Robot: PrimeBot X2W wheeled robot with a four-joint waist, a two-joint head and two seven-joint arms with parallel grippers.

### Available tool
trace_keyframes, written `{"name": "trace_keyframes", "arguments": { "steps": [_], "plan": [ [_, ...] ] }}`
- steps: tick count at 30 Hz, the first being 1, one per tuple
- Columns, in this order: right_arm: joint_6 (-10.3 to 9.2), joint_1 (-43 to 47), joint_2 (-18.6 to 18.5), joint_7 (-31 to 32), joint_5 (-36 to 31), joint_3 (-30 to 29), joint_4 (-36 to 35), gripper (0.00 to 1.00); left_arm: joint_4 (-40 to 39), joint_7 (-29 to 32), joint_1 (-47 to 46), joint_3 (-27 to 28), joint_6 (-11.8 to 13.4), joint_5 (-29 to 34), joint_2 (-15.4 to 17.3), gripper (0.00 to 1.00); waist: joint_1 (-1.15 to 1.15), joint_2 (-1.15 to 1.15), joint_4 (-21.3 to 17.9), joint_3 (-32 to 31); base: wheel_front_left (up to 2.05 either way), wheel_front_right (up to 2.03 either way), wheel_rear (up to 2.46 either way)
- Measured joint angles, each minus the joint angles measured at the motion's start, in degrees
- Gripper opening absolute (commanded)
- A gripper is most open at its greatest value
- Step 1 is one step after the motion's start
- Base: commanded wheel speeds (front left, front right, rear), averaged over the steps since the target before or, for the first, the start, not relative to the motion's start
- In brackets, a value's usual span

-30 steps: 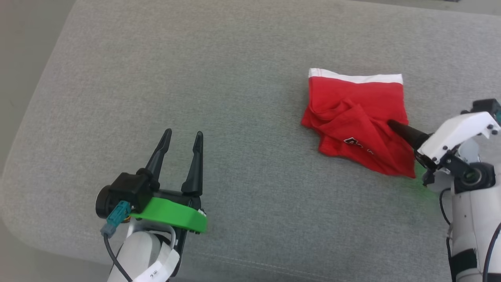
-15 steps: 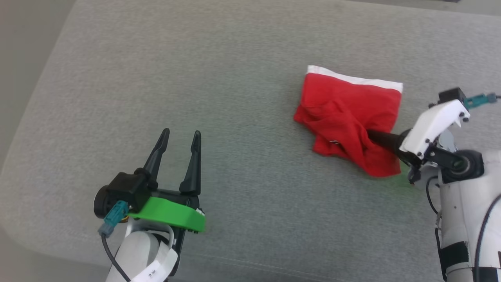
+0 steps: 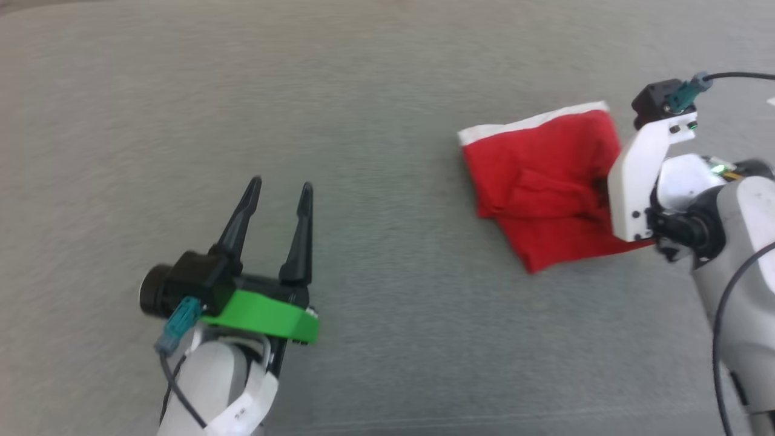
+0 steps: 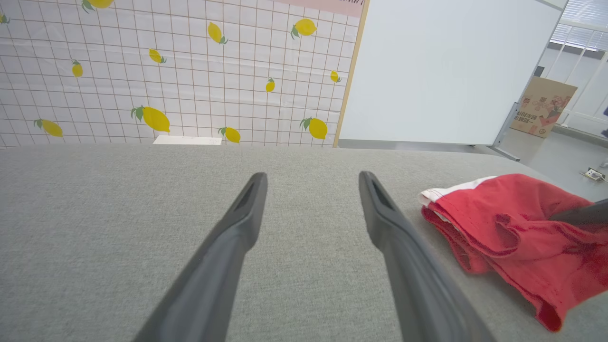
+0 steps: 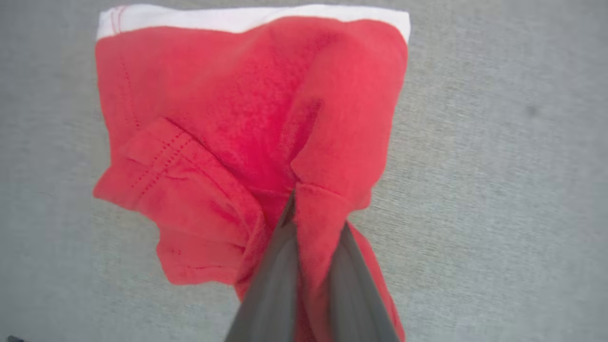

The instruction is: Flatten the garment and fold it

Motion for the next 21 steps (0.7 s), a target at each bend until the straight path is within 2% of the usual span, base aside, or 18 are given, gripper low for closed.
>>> {"name": "trace_keyframes", "arguments": {
  "steps": [5,10,16,21],
  "plan": [
    [0.01,-1.98,-4.99,-5.08,-4.74,4.66,1.49,0.00,-0.32,0.00,-2.48,-2.49,-0.07,1.25,0.63,1.00,0.00,0.00,-5.84,1.15,0.00,0.00,0.00],
    [0.01,-4.96,-8.03,-12.28,-10.04,5.72,5.89,0.00,-0.96,-0.01,-3.99,-4.92,-0.22,1.56,2.53,1.00,0.00,0.00,-11.01,2.94,0.00,0.00,0.00],
    [0.01,-8.14,-9.67,-20.90,-16.67,3.44,12.39,0.00,-2.04,-0.01,-5.62,-6.44,-0.23,1.56,5.43,1.00,0.00,0.00,-14.93,6.90,0.00,0.00,0.00],
    [0.02,-10.75,-9.09,-28.43,-24.14,-2.18,16.78,0.00,-2.71,-0.01,-6.17,-6.66,-0.23,1.57,7.47,1.00,0.00,0.00,-16.45,10.92,0.00,0.00,0.00]
  ]
}}
